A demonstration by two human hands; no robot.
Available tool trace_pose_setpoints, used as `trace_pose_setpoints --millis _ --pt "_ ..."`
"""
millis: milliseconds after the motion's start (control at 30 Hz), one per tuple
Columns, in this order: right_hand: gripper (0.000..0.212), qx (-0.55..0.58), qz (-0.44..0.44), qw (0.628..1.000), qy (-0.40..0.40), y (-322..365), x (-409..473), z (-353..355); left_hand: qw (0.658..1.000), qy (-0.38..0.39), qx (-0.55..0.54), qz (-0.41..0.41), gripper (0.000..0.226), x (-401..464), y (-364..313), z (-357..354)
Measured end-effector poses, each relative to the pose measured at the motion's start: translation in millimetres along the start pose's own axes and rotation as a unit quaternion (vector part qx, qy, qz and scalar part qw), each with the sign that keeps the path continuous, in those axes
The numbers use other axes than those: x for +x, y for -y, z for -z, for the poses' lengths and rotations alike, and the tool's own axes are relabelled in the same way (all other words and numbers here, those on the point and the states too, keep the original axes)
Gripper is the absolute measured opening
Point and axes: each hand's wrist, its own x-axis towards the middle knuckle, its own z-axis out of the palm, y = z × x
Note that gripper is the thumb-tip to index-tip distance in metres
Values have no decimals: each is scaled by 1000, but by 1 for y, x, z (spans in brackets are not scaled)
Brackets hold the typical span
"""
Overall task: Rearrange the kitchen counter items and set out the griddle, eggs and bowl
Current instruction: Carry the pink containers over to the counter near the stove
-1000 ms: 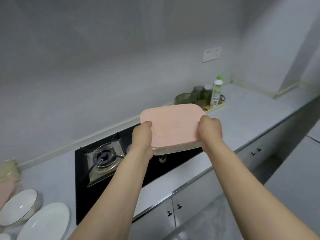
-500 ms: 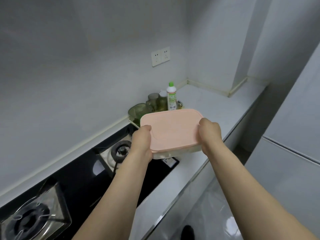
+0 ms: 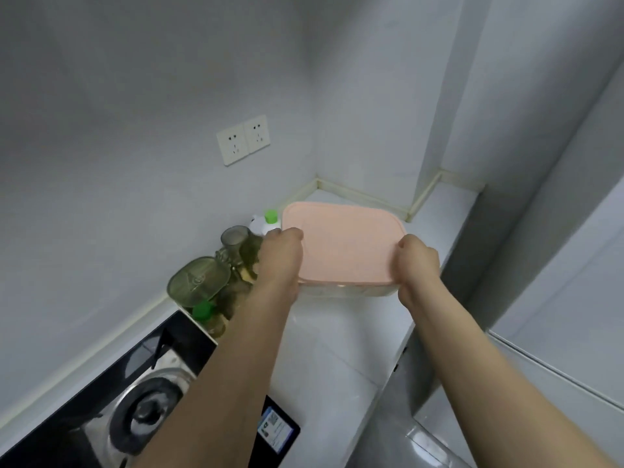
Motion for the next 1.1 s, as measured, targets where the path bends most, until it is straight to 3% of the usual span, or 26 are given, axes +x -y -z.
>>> trace_pose_setpoints --millis 100,200,300,400,600,800,967,1100 --pt "34 28 -23 999 -39 10 47 2 997 4 74 -32 26 25 -14 -47" --pt "42 37 -34 997 -55 21 94 1 990 2 128 -58 62 46 -27 -93" --pt "41 31 -46 997 -60 36 145 -3 988 -3 141 -61 76 80 -34 -137" --pt "32 18 -72 995 -61 52 194 -6 986 13 161 -46 69 126 -28 -171" --pt "22 -14 -97 994 -51 55 271 -21 985 55 157 -34 16 188 -21 -211" --pt "46 -42 -139 989 -24 39 312 -28 984 72 165 8 22 238 -8 -233" --pt "44 -54 -149 987 -22 25 336 -30 978 93 184 41 22 271 -6 -247" --pt "34 -55 -144 988 -20 21 350 -34 972 101 202 58 41 296 -6 -260"
